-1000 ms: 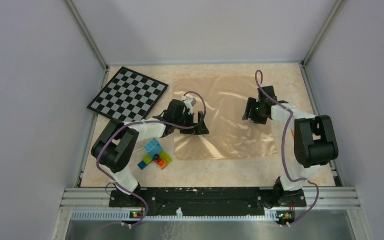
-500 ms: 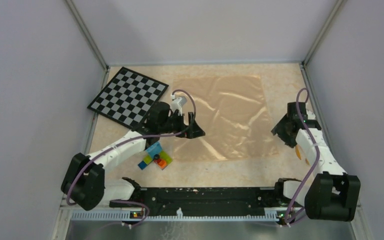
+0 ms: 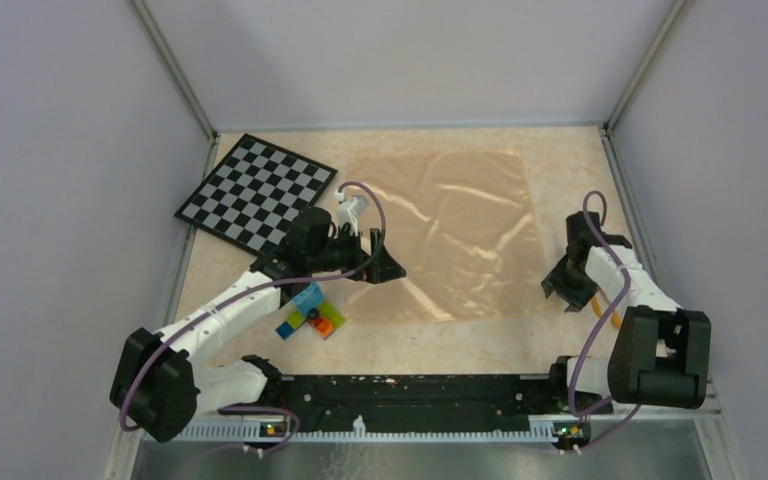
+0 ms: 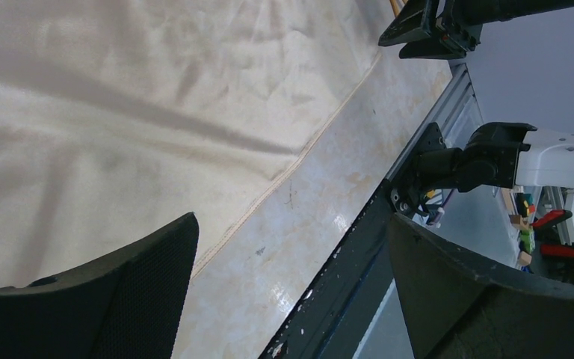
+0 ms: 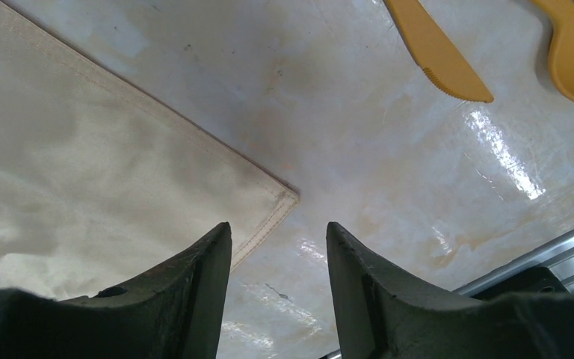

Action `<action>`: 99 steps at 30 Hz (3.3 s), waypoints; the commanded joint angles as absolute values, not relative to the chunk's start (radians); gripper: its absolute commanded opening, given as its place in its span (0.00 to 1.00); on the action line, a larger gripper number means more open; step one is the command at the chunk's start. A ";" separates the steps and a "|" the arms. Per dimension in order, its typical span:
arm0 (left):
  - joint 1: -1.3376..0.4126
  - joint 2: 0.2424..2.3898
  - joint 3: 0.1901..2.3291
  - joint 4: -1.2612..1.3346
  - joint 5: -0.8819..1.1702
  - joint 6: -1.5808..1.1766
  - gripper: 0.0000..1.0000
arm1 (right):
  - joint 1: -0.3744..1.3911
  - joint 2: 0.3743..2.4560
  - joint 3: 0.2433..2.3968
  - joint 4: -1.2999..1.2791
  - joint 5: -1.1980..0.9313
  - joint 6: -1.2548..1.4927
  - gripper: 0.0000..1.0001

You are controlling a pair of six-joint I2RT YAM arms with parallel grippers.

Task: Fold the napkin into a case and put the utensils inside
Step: Pick up the flattened napkin from the center of the board.

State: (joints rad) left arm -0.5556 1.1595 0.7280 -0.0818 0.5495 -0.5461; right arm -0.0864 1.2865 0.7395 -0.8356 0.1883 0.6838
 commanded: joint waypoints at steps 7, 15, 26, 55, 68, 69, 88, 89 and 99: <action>-0.554 1.166 0.759 -0.098 0.560 -0.467 0.99 | -0.094 1.346 0.730 -0.787 0.175 0.729 0.47; -0.552 1.161 0.764 -0.113 0.536 -0.441 0.99 | -0.094 1.377 0.721 -0.749 0.189 0.738 0.47; -0.549 1.152 0.778 -0.154 0.496 -0.421 0.99 | -0.094 1.403 0.674 -0.731 0.202 0.773 0.44; -0.541 1.146 0.768 -0.163 0.464 -0.420 0.99 | -0.091 1.401 0.621 -0.695 0.222 0.896 0.30; -0.570 1.226 0.718 -0.269 0.394 -0.670 0.99 | -0.091 1.157 0.606 -0.732 0.237 0.946 0.00; -0.586 1.234 0.726 -0.294 0.365 -0.695 0.99 | -0.091 1.132 0.605 -0.735 0.248 0.946 0.00; -0.931 1.431 0.915 -0.868 -0.288 -1.650 0.75 | -0.091 1.098 0.578 -0.599 0.235 0.854 0.00; -0.938 1.454 0.931 -0.884 -0.297 -1.658 0.74 | -0.092 1.102 0.578 -0.595 0.231 0.851 0.00; -0.937 1.519 0.944 -0.908 -0.350 -1.669 0.62 | -0.092 1.103 0.532 -0.564 0.190 0.845 0.00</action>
State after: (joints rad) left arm -0.9394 1.5238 0.9295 -0.8555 -0.2871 -1.6234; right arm -0.0879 1.1027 0.5446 -0.5941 0.2054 0.8570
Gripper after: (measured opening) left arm 0.621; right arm 0.011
